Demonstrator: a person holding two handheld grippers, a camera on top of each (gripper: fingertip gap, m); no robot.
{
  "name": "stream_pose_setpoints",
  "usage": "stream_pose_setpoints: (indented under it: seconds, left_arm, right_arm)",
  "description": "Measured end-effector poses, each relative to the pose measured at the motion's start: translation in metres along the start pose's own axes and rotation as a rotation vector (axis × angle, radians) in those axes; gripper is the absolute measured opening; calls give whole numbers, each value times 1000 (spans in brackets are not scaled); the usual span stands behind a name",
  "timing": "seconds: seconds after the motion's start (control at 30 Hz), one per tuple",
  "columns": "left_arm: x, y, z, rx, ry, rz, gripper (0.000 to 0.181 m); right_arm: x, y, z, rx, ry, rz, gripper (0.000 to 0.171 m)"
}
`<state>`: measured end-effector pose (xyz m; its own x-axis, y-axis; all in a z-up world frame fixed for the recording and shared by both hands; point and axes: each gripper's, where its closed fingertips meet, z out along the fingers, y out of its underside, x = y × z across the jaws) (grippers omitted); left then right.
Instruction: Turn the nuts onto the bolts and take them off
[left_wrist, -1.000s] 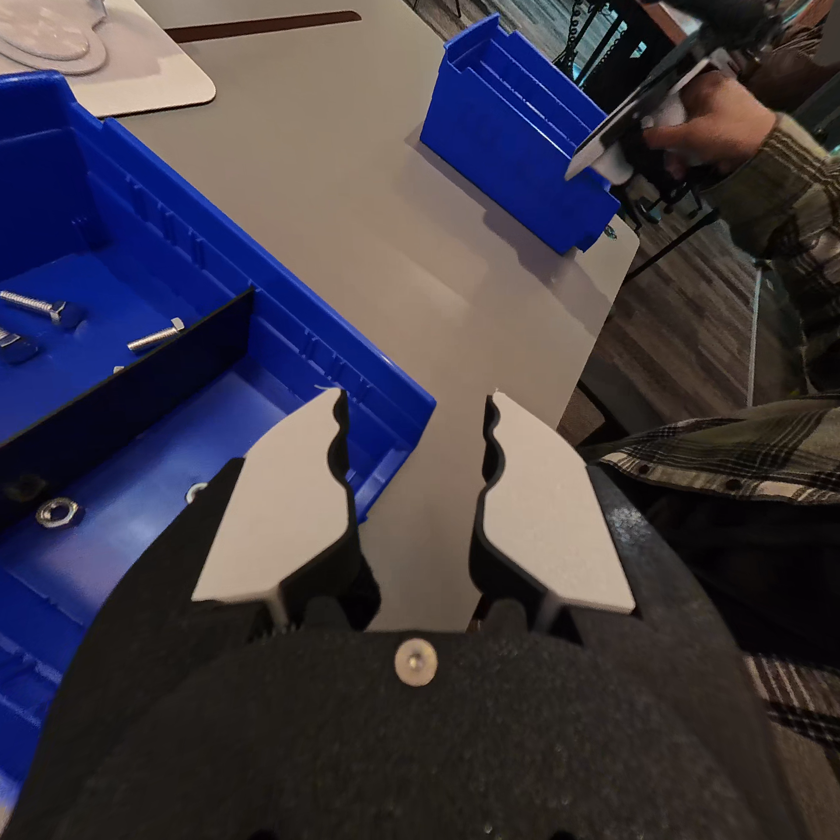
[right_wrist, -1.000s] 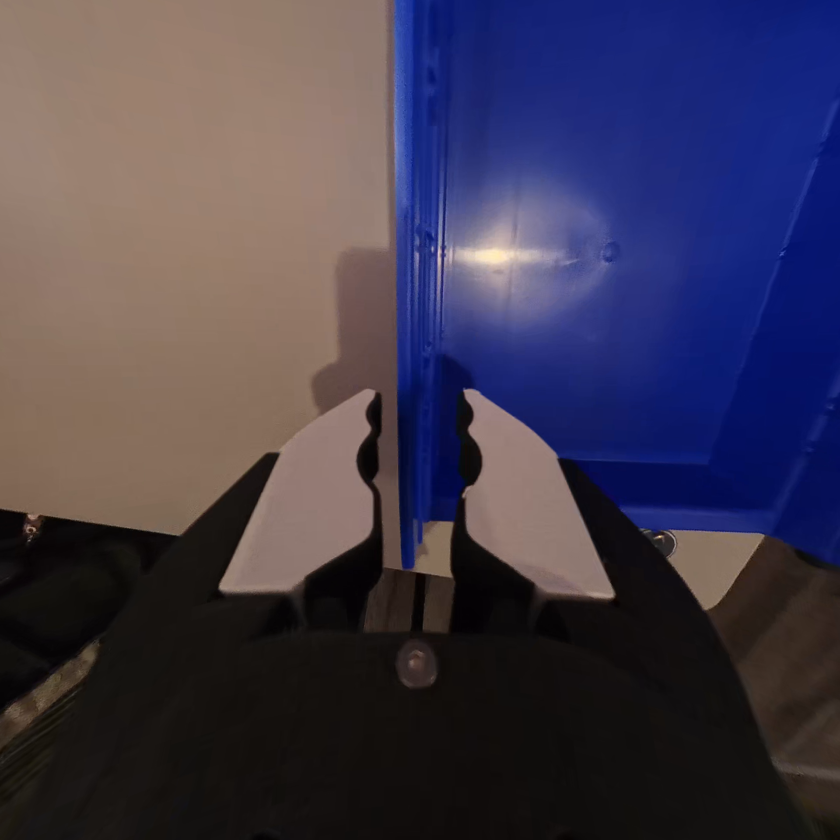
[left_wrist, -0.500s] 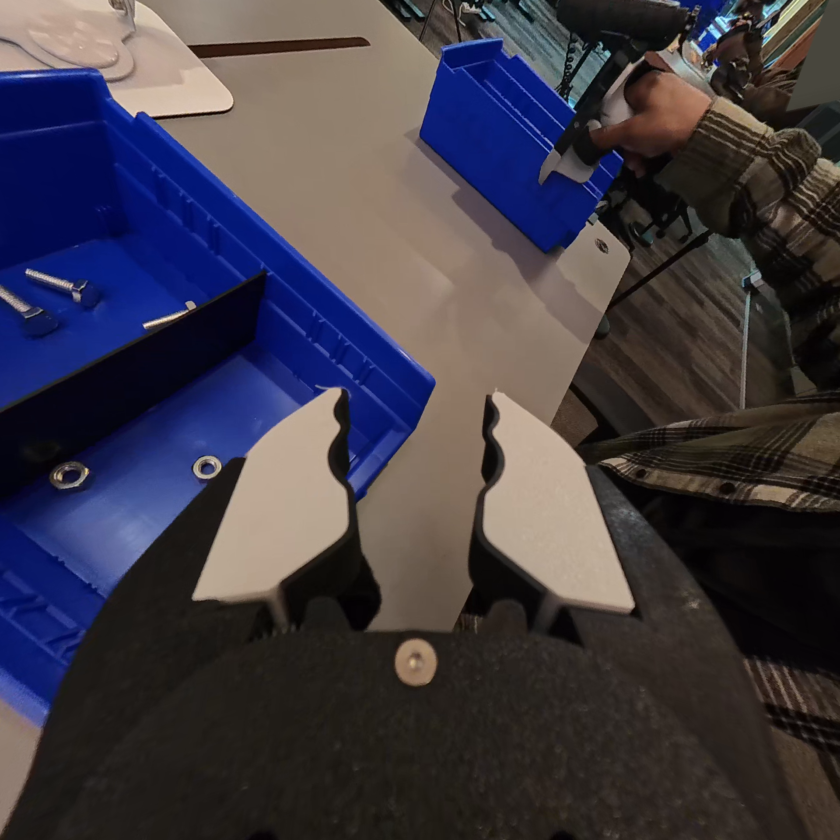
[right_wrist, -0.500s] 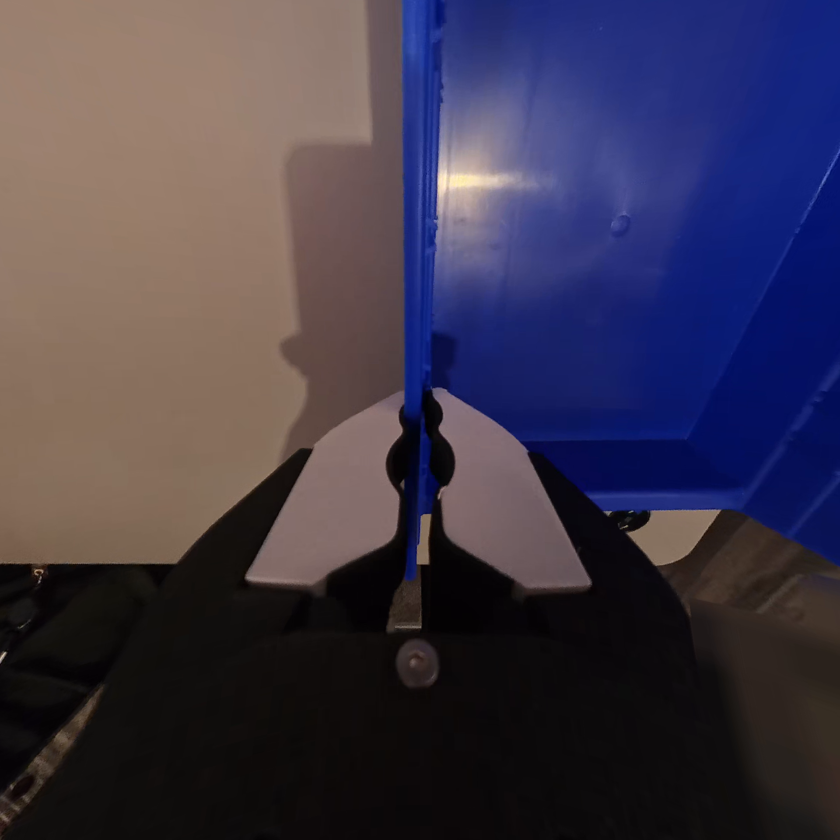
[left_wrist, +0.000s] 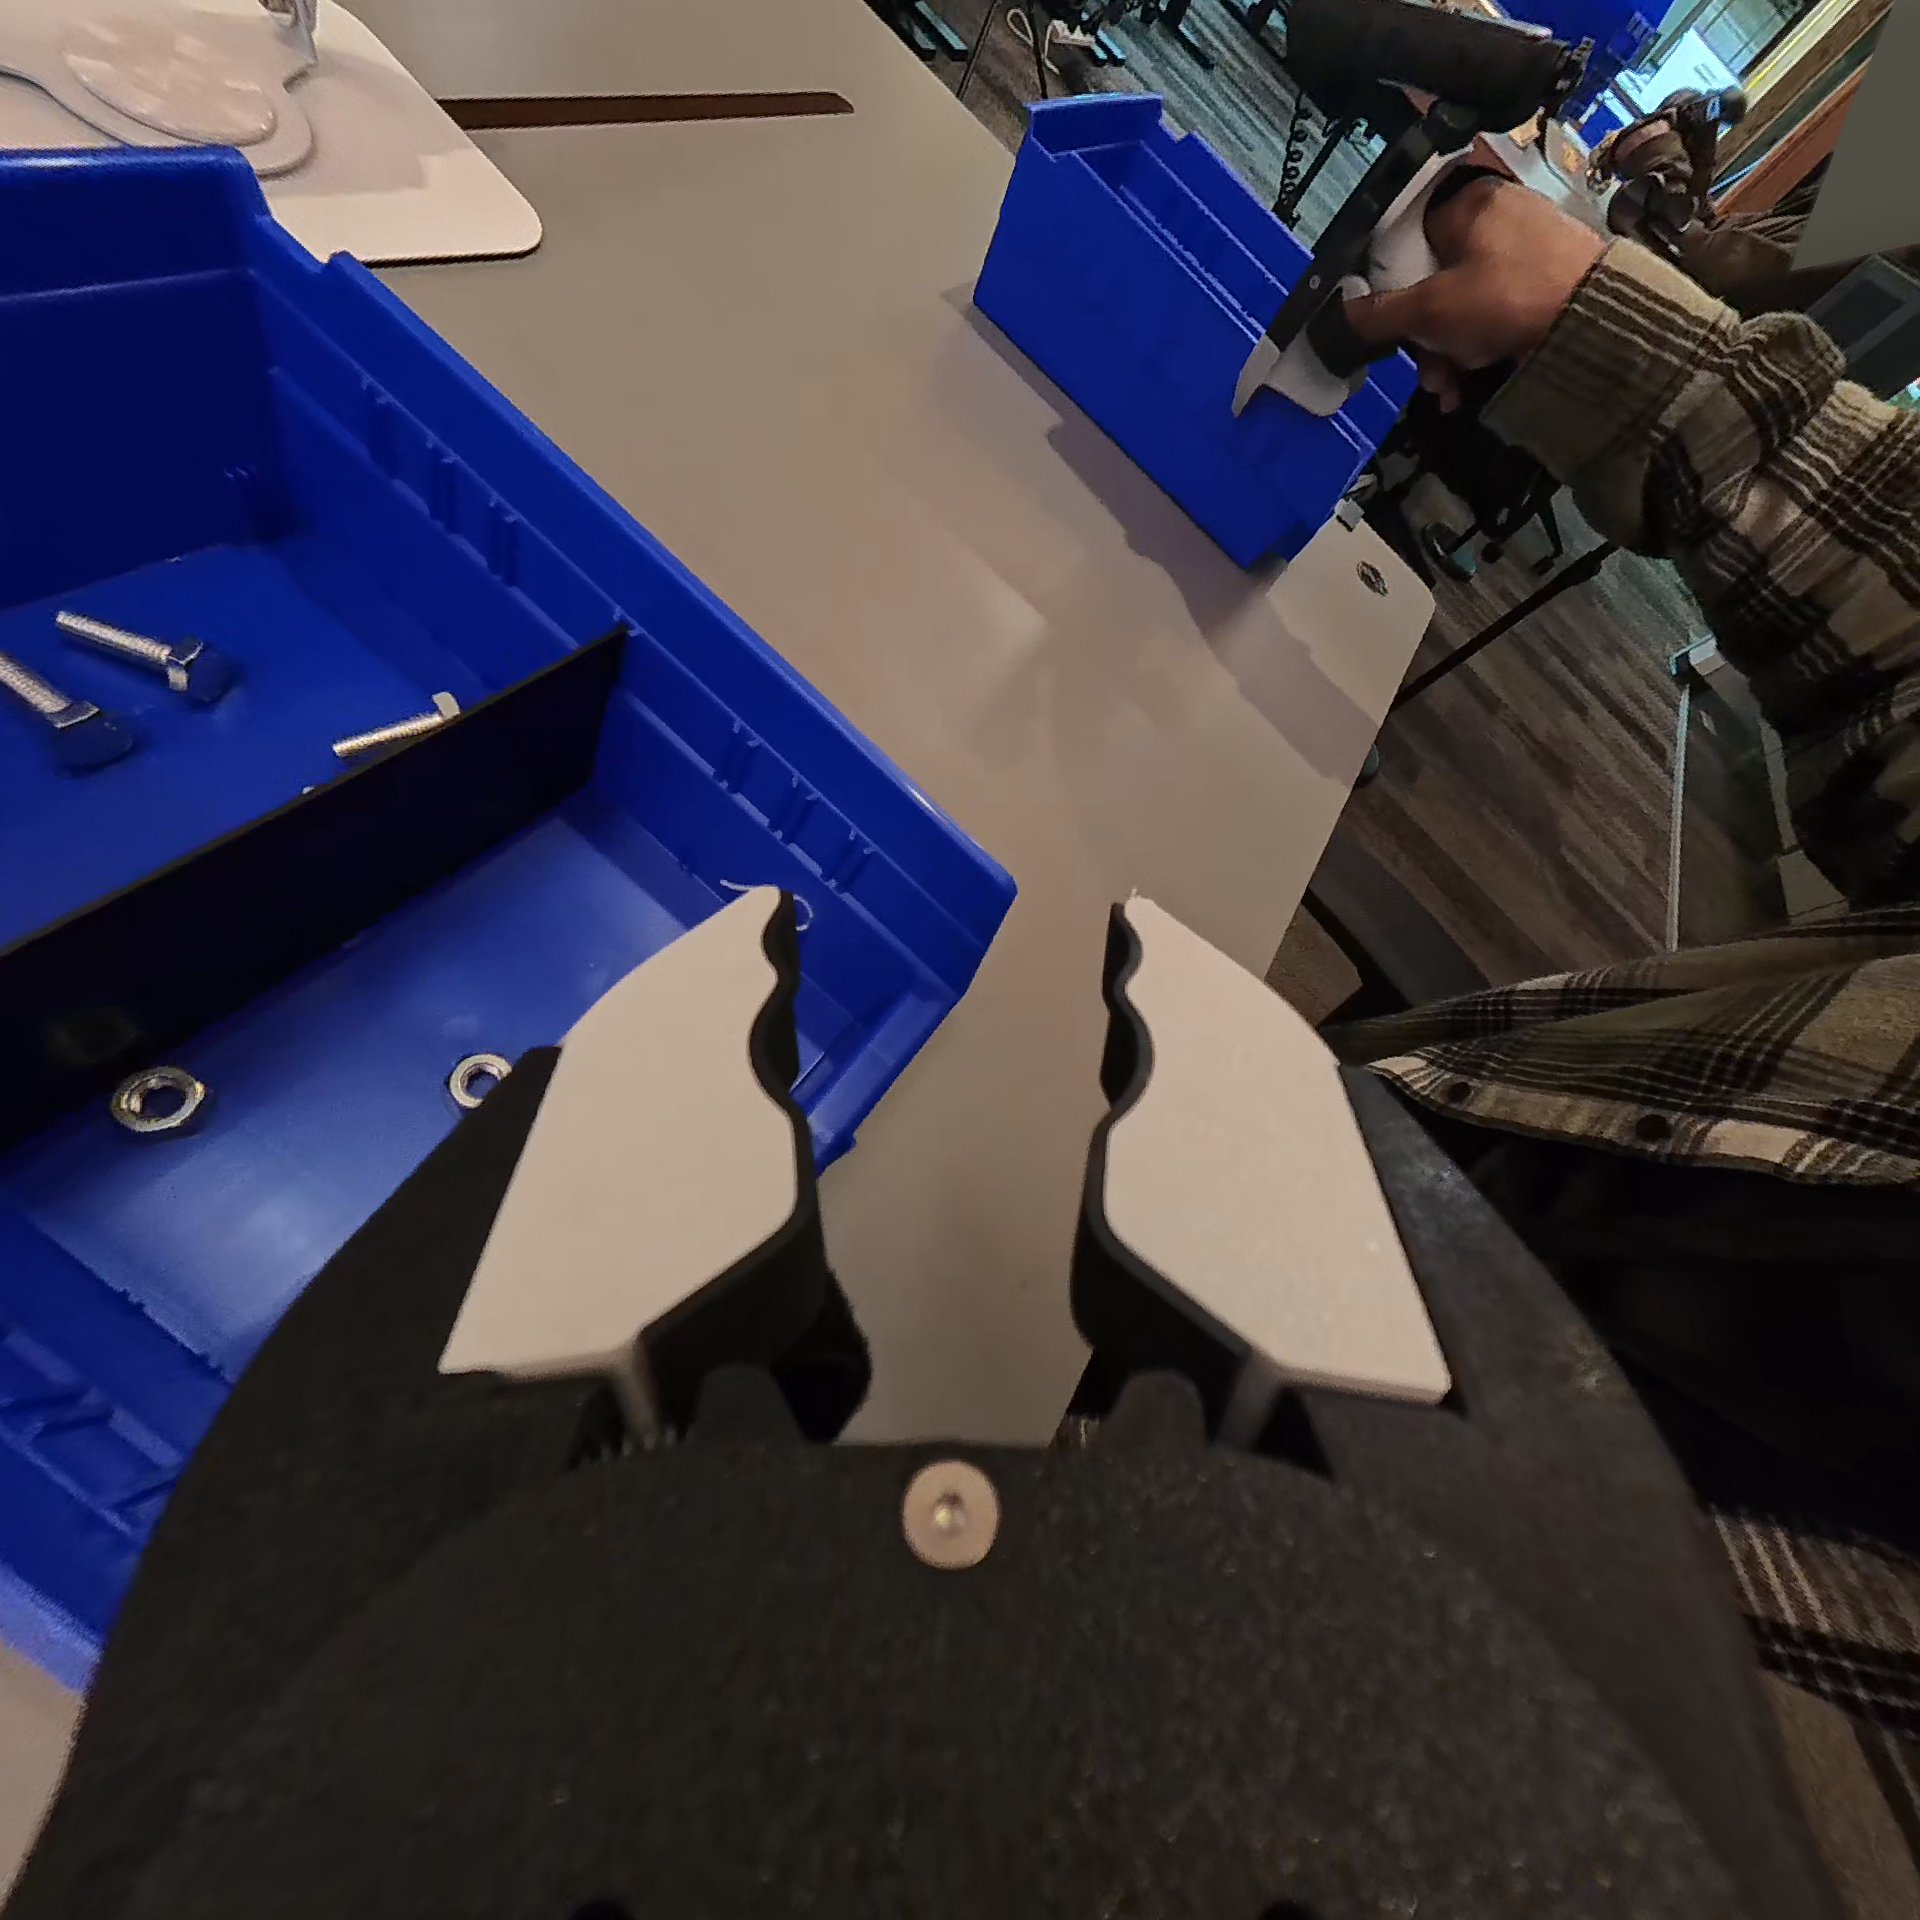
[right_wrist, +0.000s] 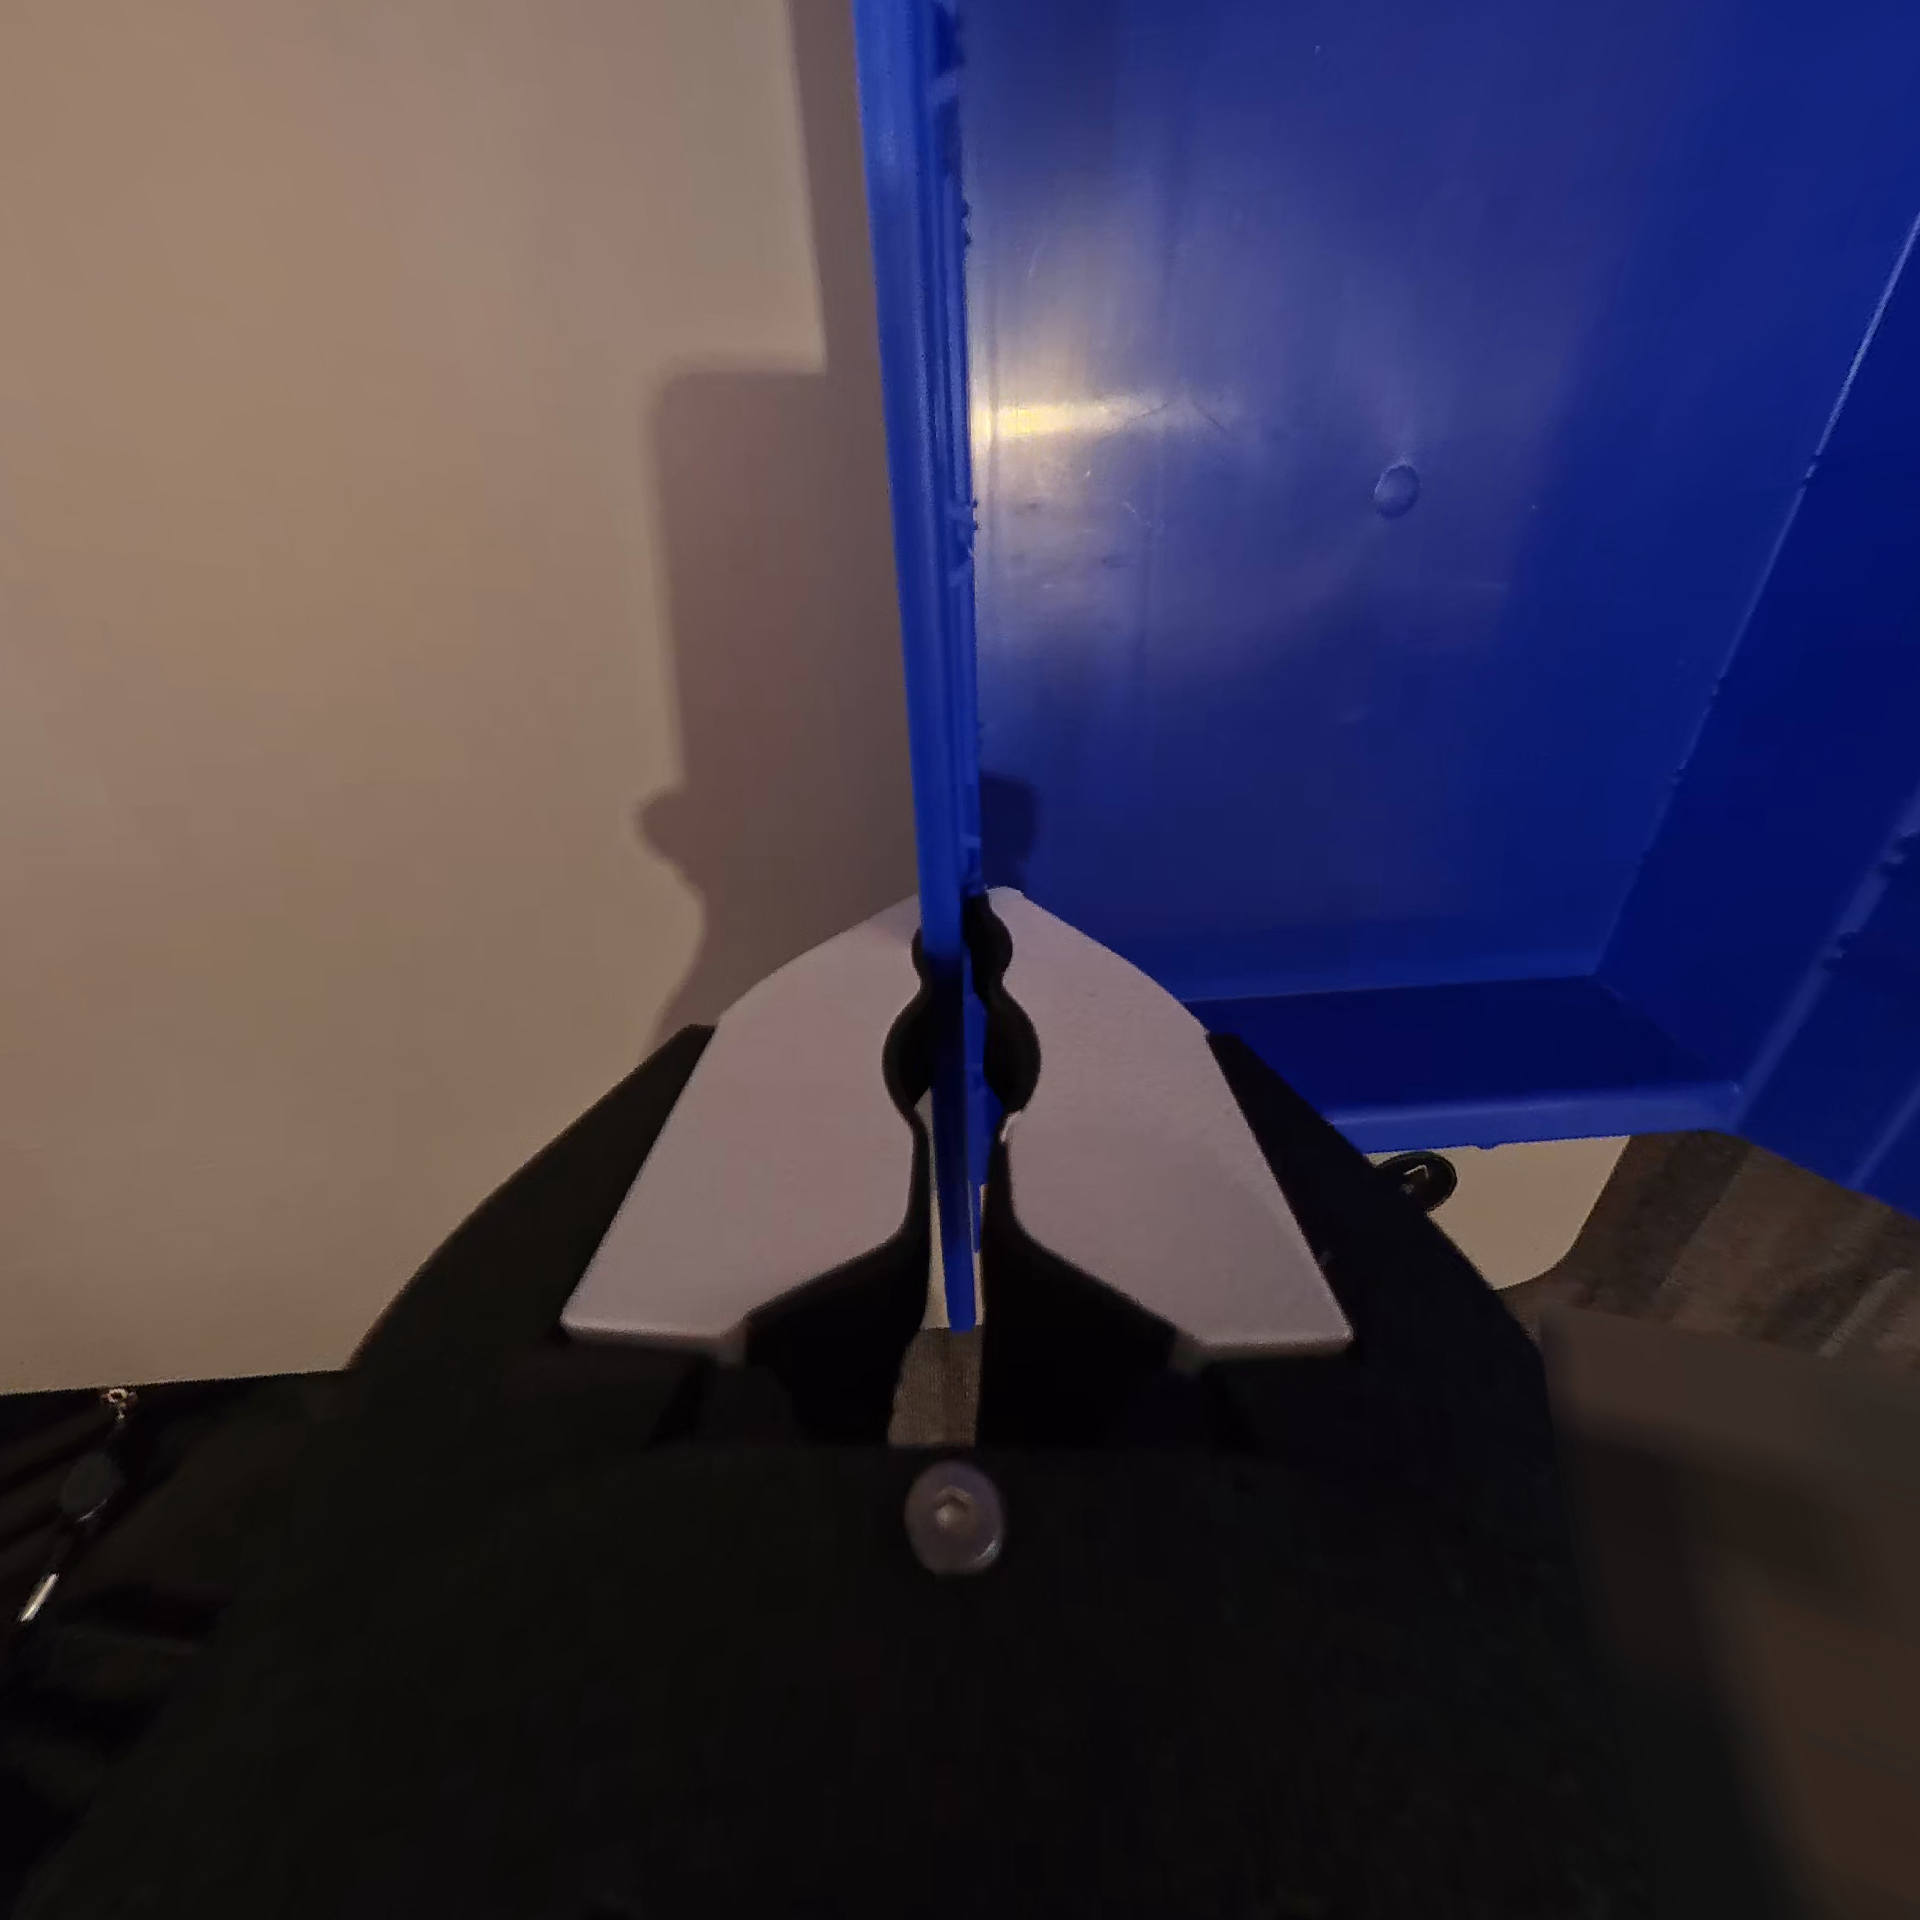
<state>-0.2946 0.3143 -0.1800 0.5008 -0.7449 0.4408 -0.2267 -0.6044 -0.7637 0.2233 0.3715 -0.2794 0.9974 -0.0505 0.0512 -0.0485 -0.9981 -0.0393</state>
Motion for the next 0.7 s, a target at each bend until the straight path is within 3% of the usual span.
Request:
stream_pose_setpoints:
  seconds: [0.2,0.27,0.4,0.53,0.7]
  left_arm:
    - [0,1,1,-4,-2,1,57]
    - [-2,0,0,-1,-10,-4,57]
    - [-12,-3,-8,5,-65,-20,61]
    - [-52,-3,-17,-27,-280,-13,82]
    - [-100,-13,-33,-137,-578,-2,96]
  right_arm:
    - [0,-3,-4,20,-12,5,8]
    - [-2,-8,-22,89,-61,13,27]
    - [-12,-10,-86,364,-228,23,37]
    - [-35,23,-121,583,-338,14,38]
    - [-93,55,-112,677,-463,-65,38]
